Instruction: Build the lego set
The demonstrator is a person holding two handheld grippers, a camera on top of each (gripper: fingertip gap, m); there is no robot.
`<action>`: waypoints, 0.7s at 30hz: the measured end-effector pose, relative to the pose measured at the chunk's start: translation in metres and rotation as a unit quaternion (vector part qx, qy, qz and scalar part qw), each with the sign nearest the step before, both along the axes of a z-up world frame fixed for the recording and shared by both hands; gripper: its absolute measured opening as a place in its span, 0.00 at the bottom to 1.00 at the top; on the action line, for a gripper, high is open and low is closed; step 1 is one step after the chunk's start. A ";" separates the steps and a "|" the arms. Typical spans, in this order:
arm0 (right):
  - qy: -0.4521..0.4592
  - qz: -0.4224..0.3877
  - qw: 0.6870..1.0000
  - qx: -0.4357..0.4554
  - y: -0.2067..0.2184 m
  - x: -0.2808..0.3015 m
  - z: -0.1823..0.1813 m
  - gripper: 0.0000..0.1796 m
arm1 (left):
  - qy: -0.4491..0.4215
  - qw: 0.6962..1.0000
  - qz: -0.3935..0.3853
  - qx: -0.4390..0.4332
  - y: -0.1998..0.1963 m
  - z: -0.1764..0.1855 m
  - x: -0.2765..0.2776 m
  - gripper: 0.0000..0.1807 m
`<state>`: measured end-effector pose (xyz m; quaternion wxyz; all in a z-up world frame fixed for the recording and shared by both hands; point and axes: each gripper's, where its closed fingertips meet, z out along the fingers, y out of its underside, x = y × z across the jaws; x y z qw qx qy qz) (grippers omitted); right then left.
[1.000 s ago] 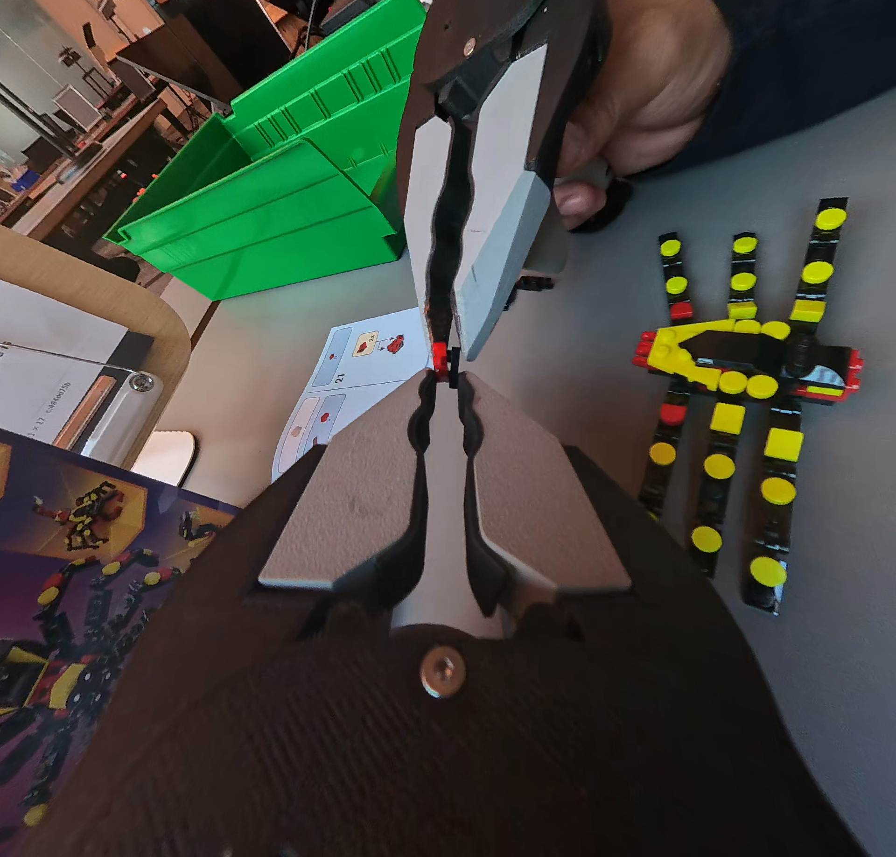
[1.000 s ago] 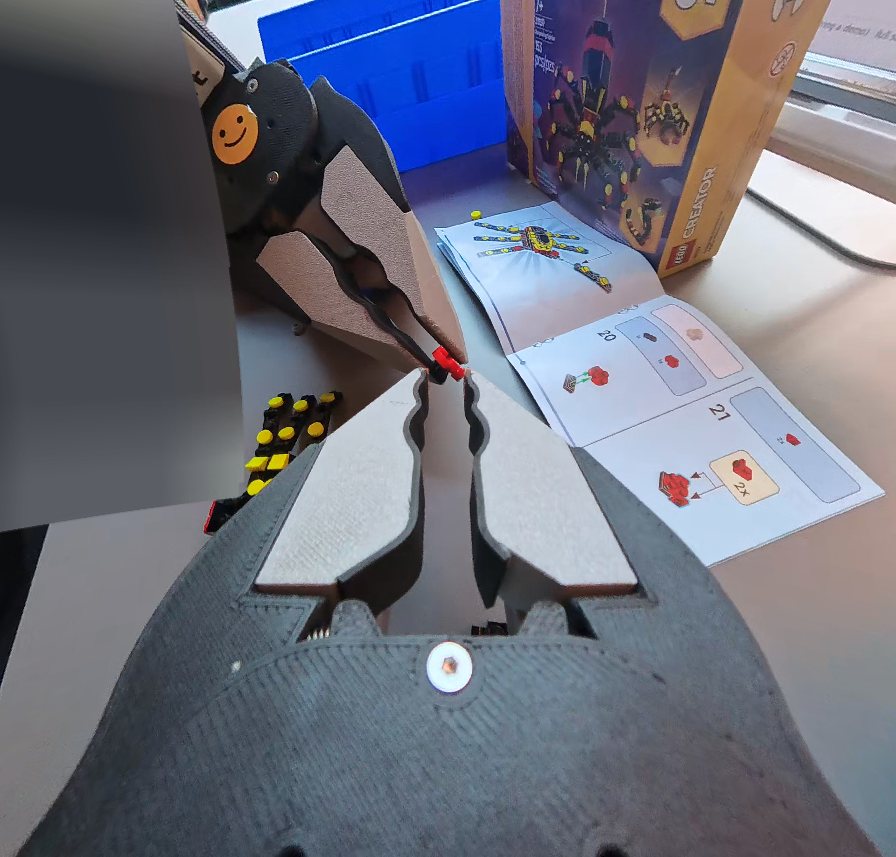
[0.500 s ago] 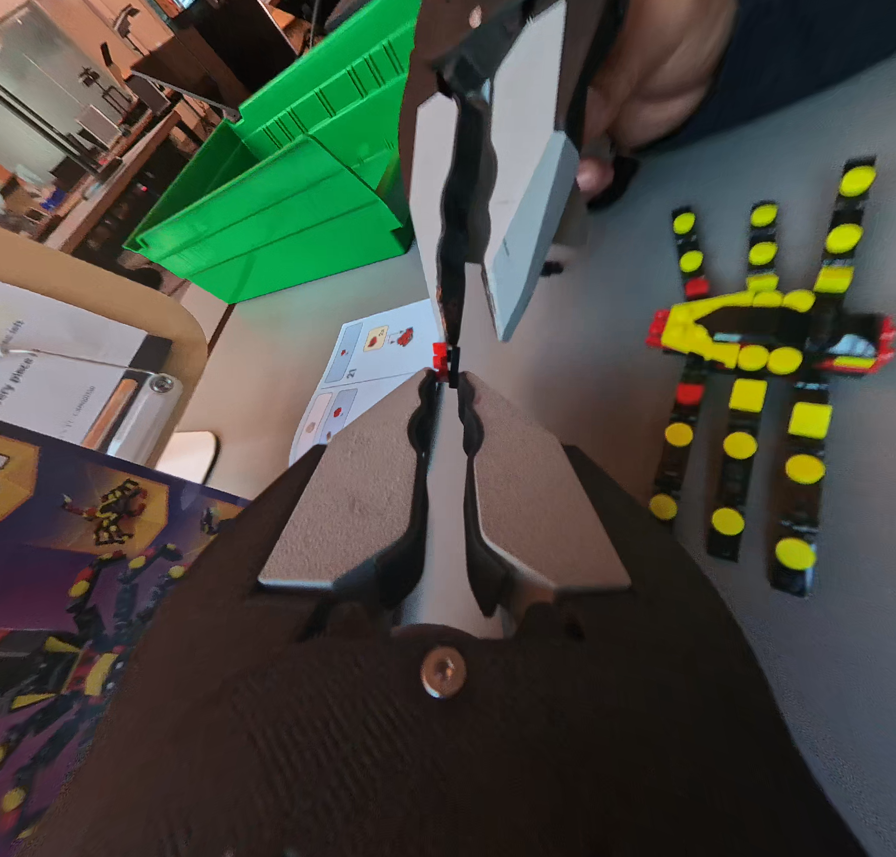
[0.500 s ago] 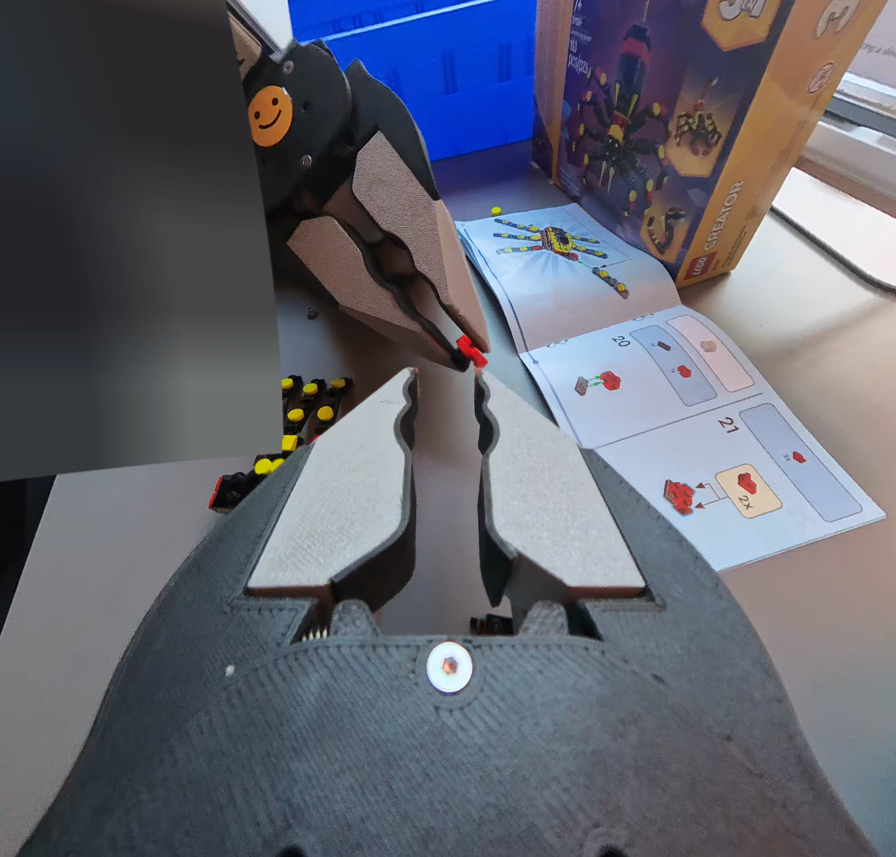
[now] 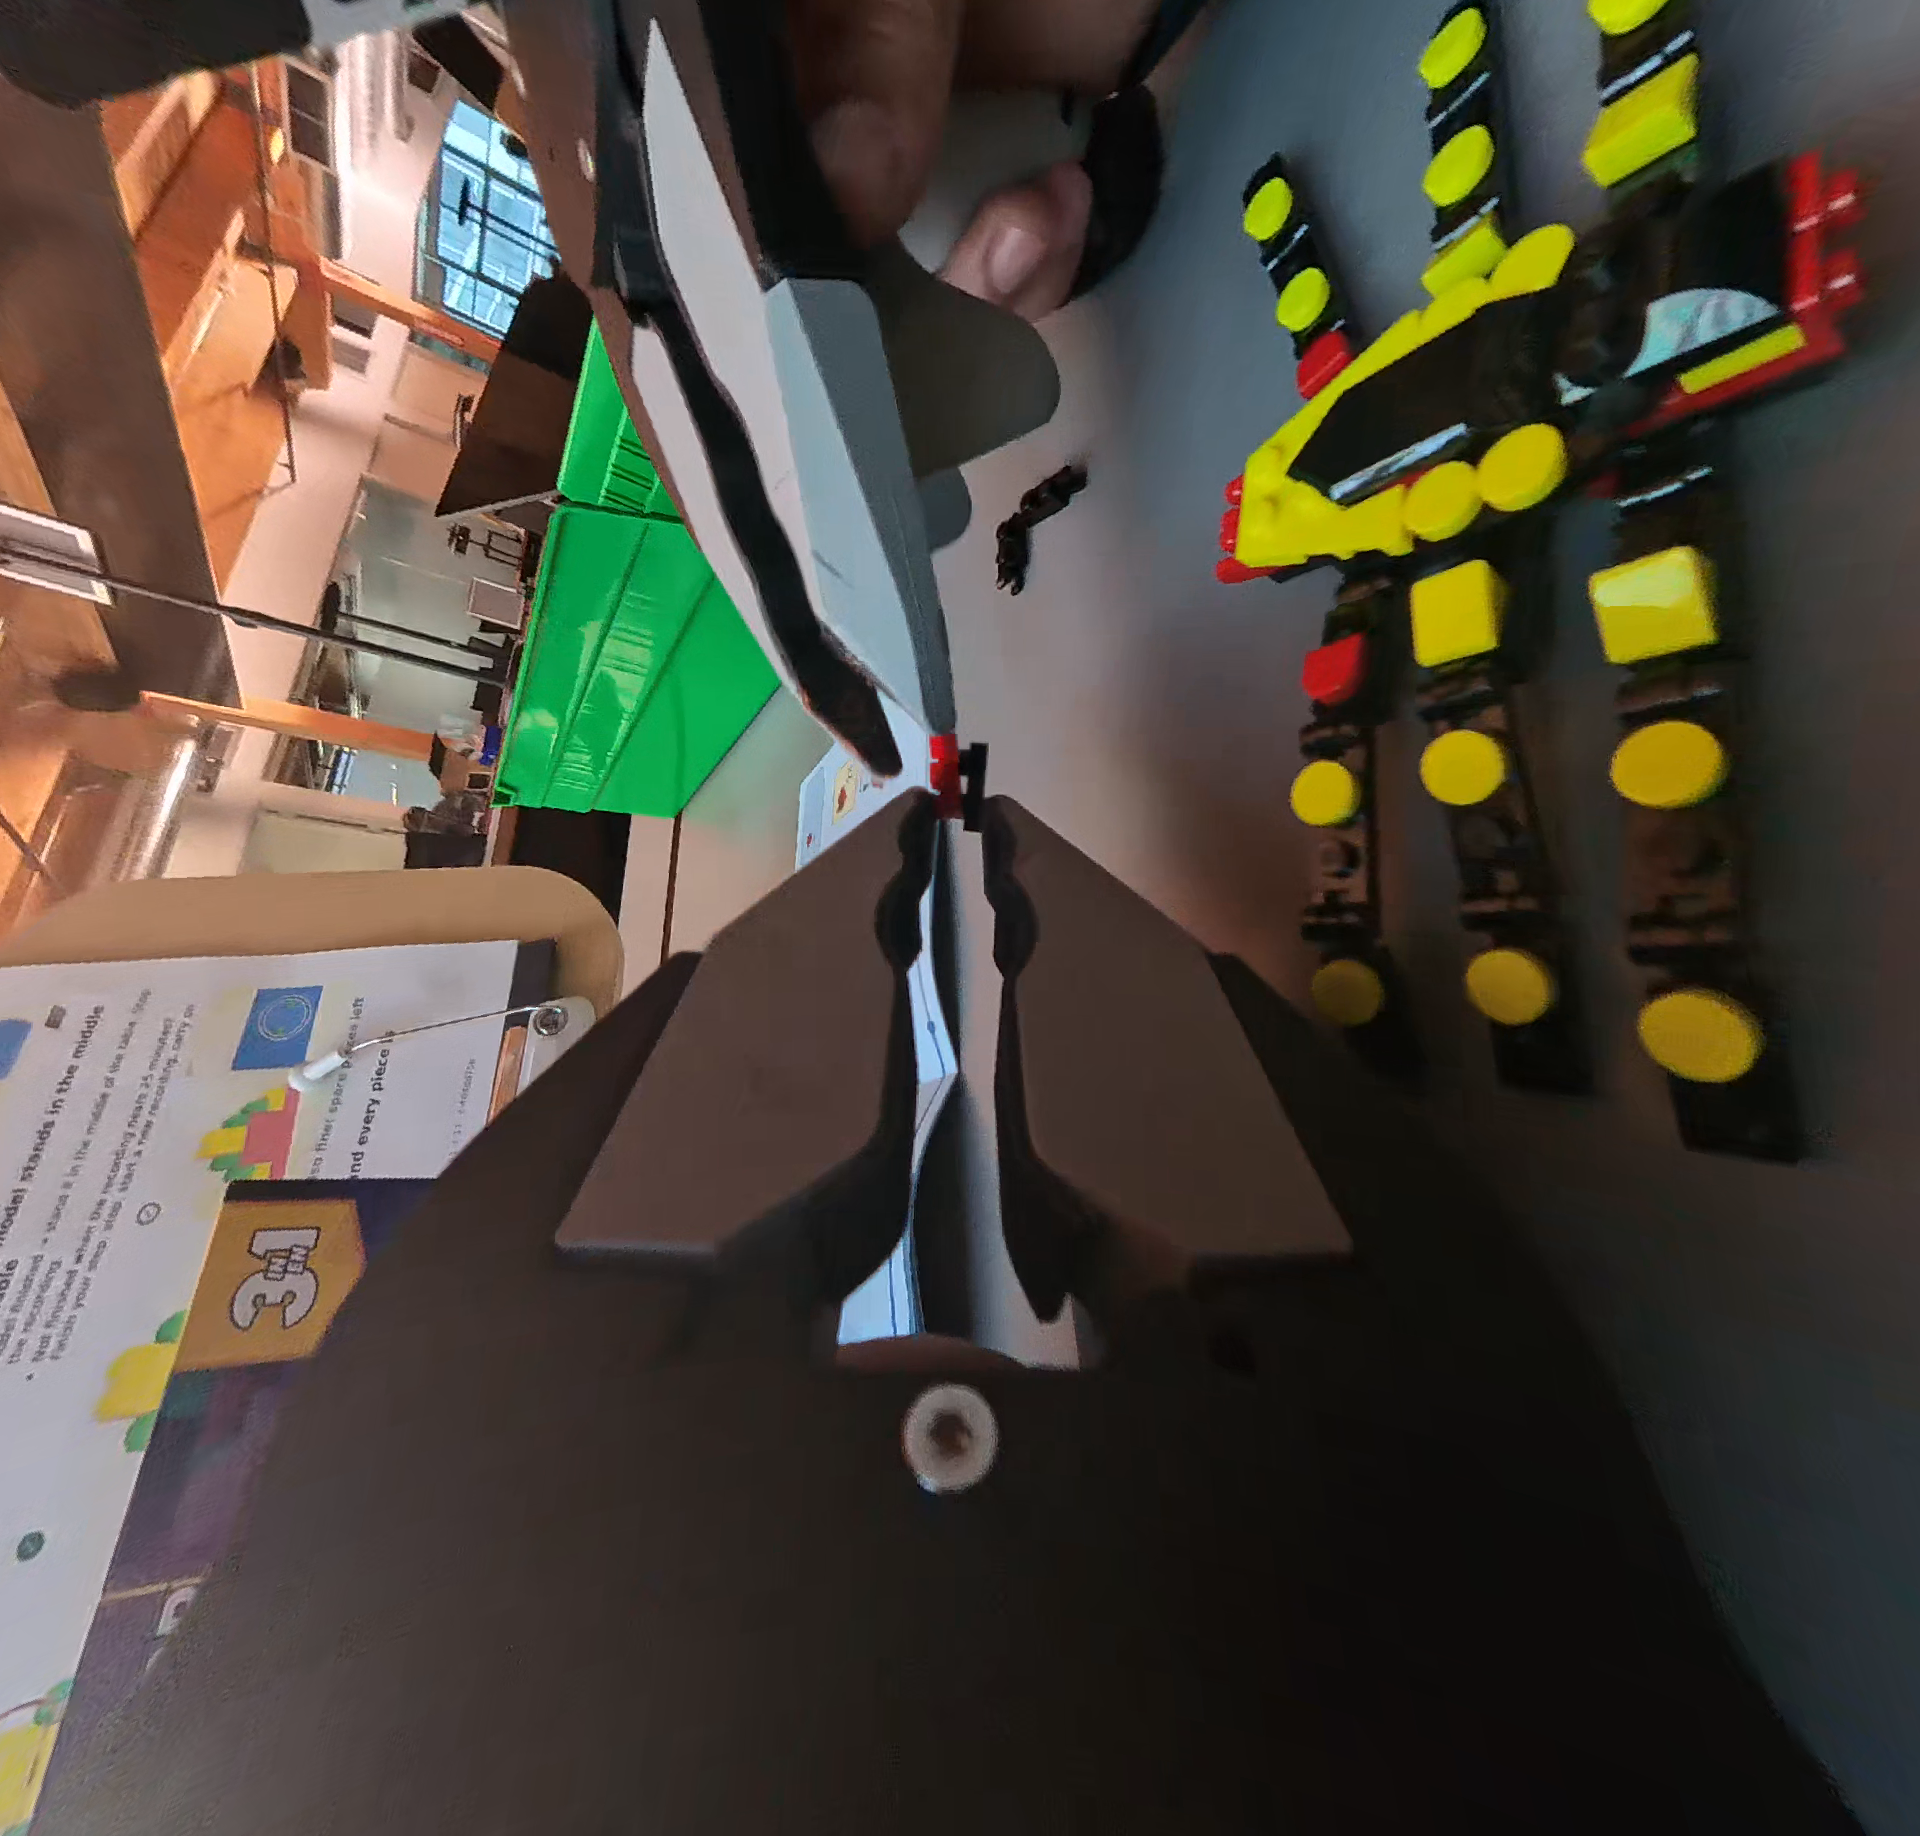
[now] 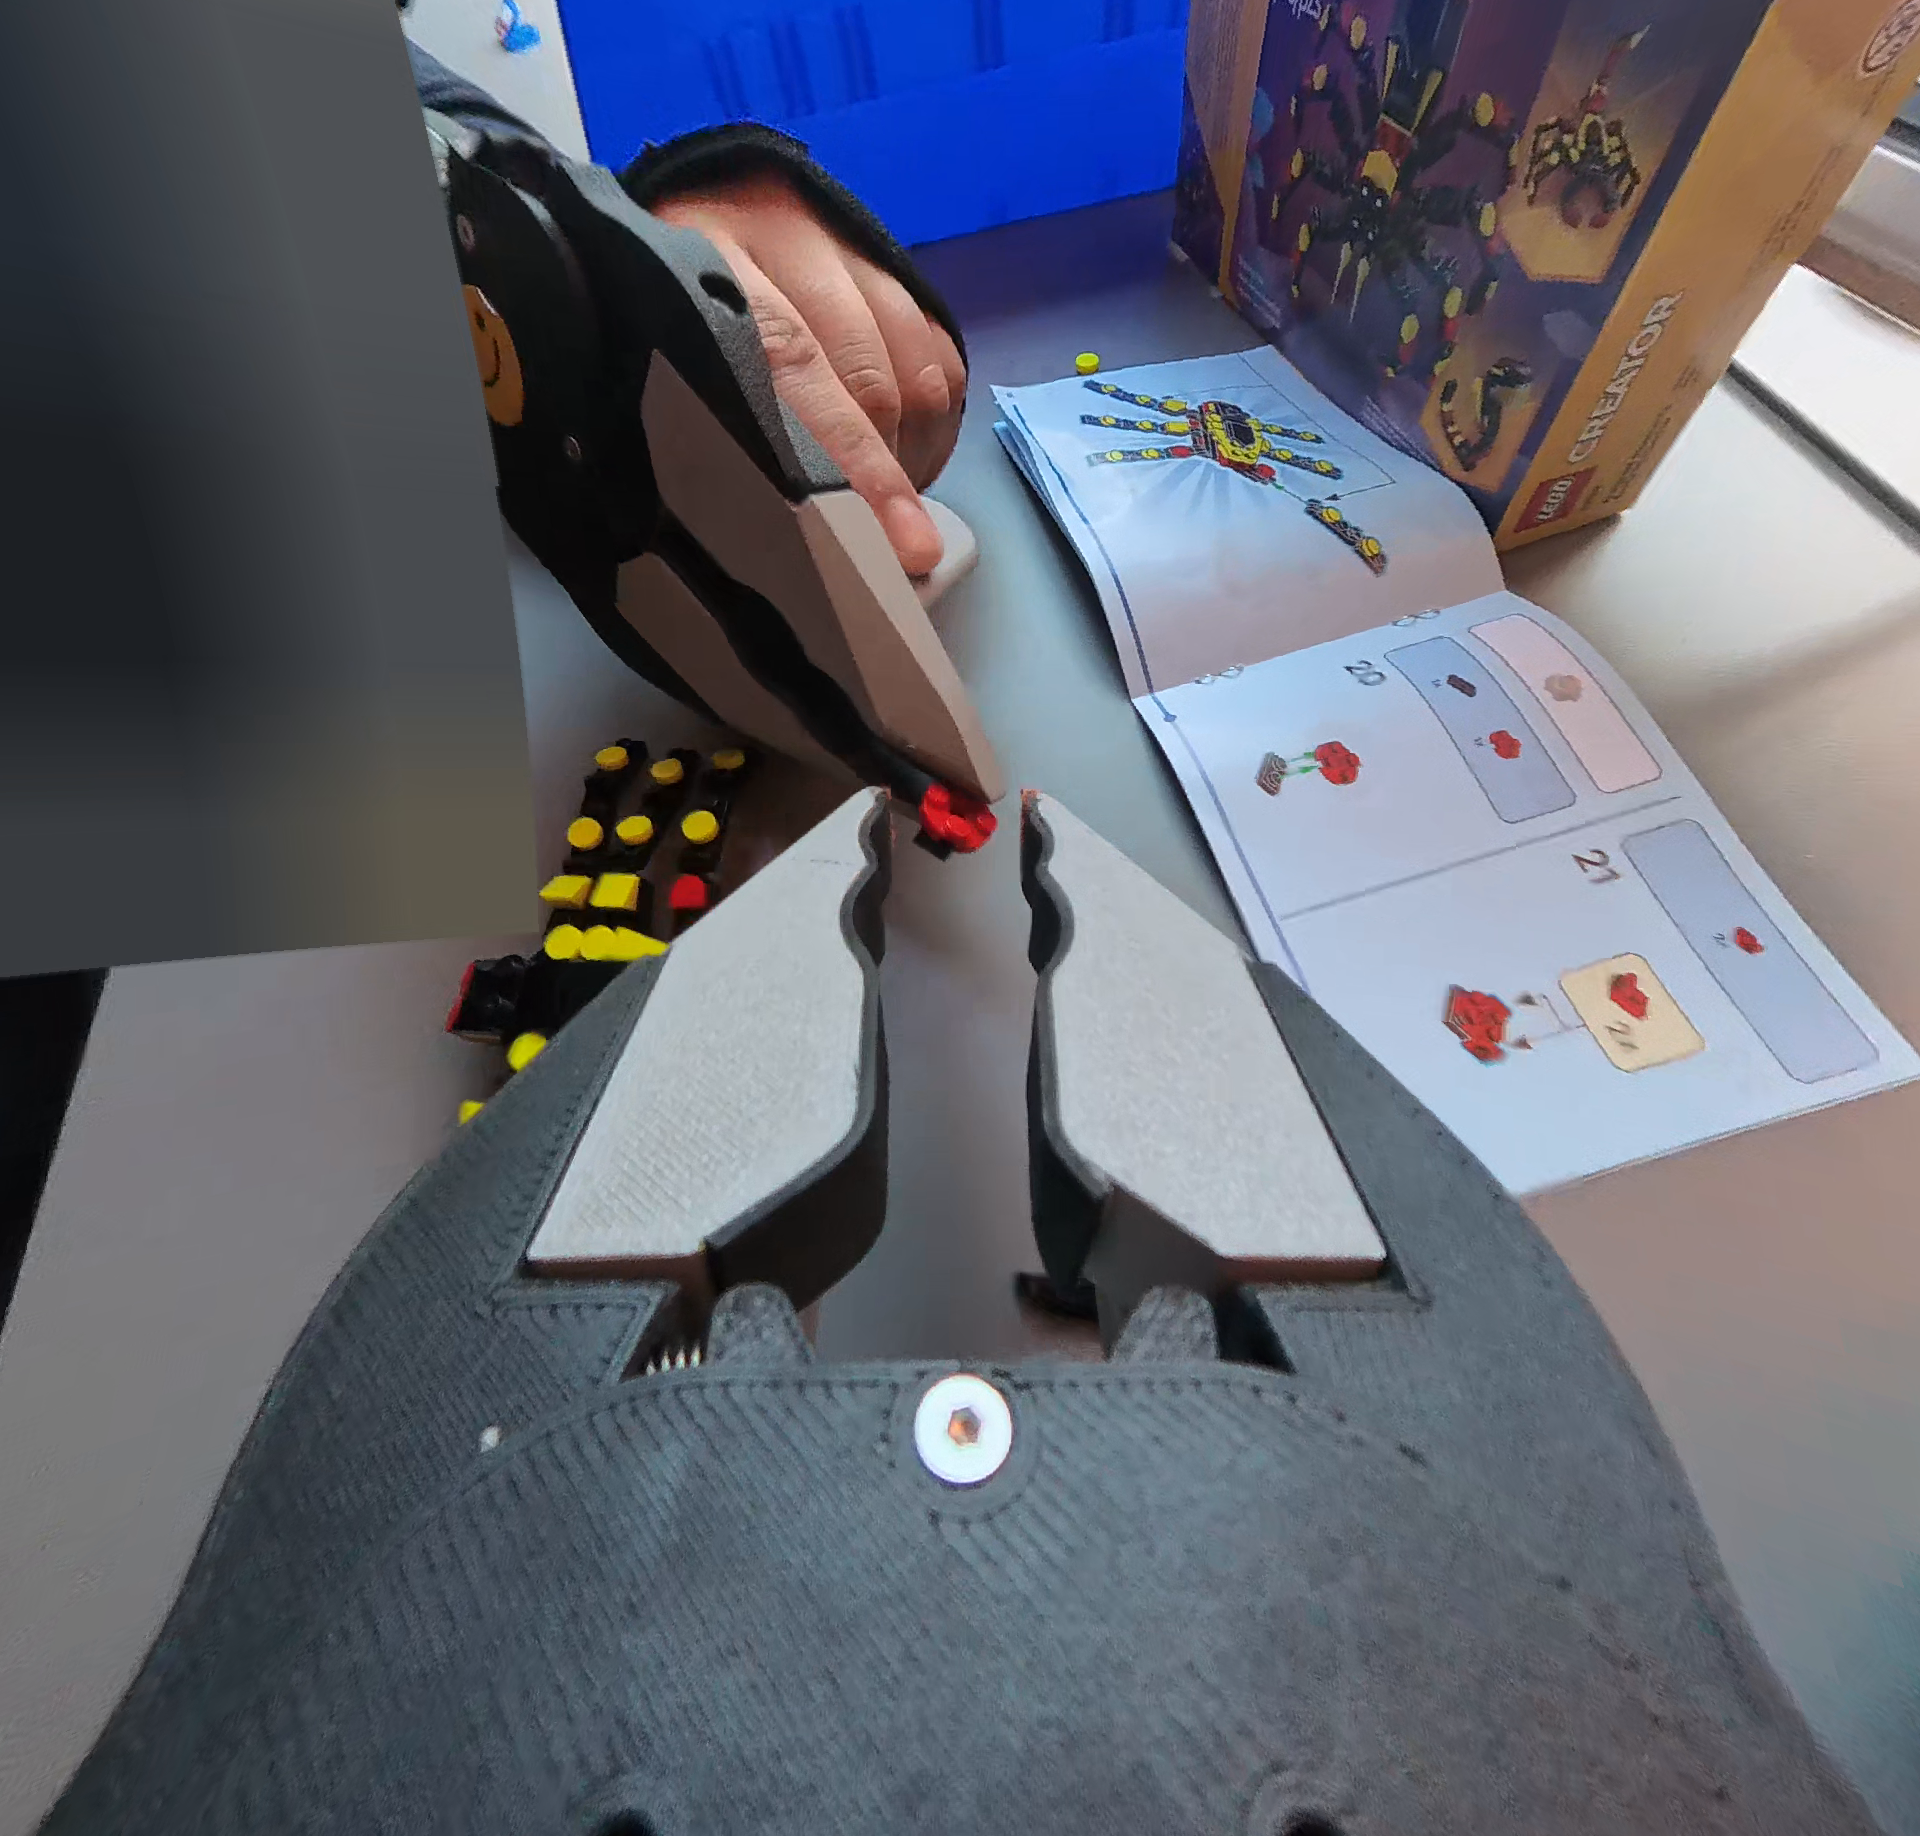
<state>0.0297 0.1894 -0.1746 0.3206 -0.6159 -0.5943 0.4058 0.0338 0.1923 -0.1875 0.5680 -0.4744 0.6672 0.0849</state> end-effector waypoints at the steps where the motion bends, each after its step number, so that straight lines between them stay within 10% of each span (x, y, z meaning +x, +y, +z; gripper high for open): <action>1: -0.009 -0.015 1.000 0.021 0.008 0.004 -0.001 0.12 | 0.001 1.000 0.004 -0.002 0.002 -0.001 -0.001 0.03; 6: -0.065 -0.127 0.988 0.066 0.060 0.033 -0.010 0.15 | 0.008 0.999 0.039 -0.023 0.015 -0.008 -0.011 0.03; 21: -0.099 -0.102 0.984 0.106 0.063 0.040 -0.022 0.16 | 0.125 0.988 0.087 -0.035 0.019 -0.022 -0.018 0.05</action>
